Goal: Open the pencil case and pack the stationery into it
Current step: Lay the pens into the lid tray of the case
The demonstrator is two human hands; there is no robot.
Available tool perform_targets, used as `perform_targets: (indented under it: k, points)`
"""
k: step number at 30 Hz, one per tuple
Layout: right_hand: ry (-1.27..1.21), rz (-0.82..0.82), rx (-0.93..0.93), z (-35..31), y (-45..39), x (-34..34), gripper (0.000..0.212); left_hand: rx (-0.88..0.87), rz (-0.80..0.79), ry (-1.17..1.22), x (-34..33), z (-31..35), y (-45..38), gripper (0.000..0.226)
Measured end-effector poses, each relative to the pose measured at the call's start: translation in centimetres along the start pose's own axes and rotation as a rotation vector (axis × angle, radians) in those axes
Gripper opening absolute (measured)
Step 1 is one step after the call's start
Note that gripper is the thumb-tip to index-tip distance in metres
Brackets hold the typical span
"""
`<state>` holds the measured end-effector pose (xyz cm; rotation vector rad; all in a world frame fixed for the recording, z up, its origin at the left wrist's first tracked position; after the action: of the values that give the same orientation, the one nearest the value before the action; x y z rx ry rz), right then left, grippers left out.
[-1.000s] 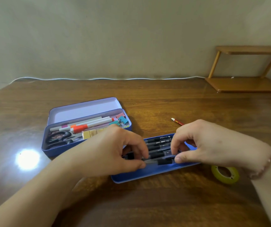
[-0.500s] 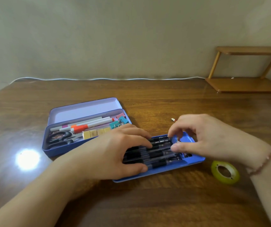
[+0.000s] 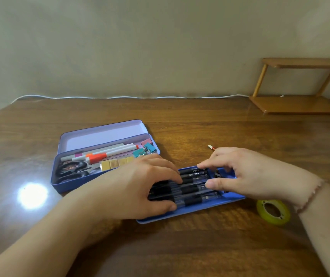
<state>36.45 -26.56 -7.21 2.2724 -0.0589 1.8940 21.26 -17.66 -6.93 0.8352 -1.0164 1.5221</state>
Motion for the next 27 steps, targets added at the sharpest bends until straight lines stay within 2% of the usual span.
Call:
perform_targets:
  k: [10, 14, 19, 20, 24, 27]
  points:
    - [0.002, 0.049, 0.022, 1.1, 0.7, 1.3, 0.055, -0.001, -0.005, -0.019, -0.3, -0.1, 0.0, 0.049]
    - [-0.012, 0.058, 0.017, 1.2, 0.8, 1.3, 0.048, 0.001, 0.006, -0.013, -0.4, -0.3, 0.0, 0.047]
    - [-0.114, 0.357, -0.183, 4.8, 2.3, 4.7, 0.015, -0.003, 0.004, -0.019, -0.4, -0.3, 0.0, 0.048]
    - [-0.106, 0.377, -0.233, 5.6, 2.5, 4.9, 0.013, -0.003, 0.004, -0.015, -0.3, -0.2, 0.0, 0.048]
    - [-0.014, 0.121, -0.39, 7.2, 2.8, 3.5, 0.013, 0.012, 0.017, 0.012, -0.1, 0.0, -0.1, 0.058]
    - [0.009, 0.168, -0.432, 7.3, 2.4, 3.4, 0.014, 0.043, -0.05, -0.011, -0.5, -0.3, 0.1, 0.077]
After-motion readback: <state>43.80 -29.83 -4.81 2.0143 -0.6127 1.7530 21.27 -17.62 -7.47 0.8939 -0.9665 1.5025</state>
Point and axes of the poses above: each hand's wrist, its own y-axis away from the middle knuckle, its own x-axis out of the back of the hand, z = x × y, the point moved 7 cm from there along -y, towards the middle knuckle, and after that the axes turned 7 degrees about y, right-handed, at the moved point
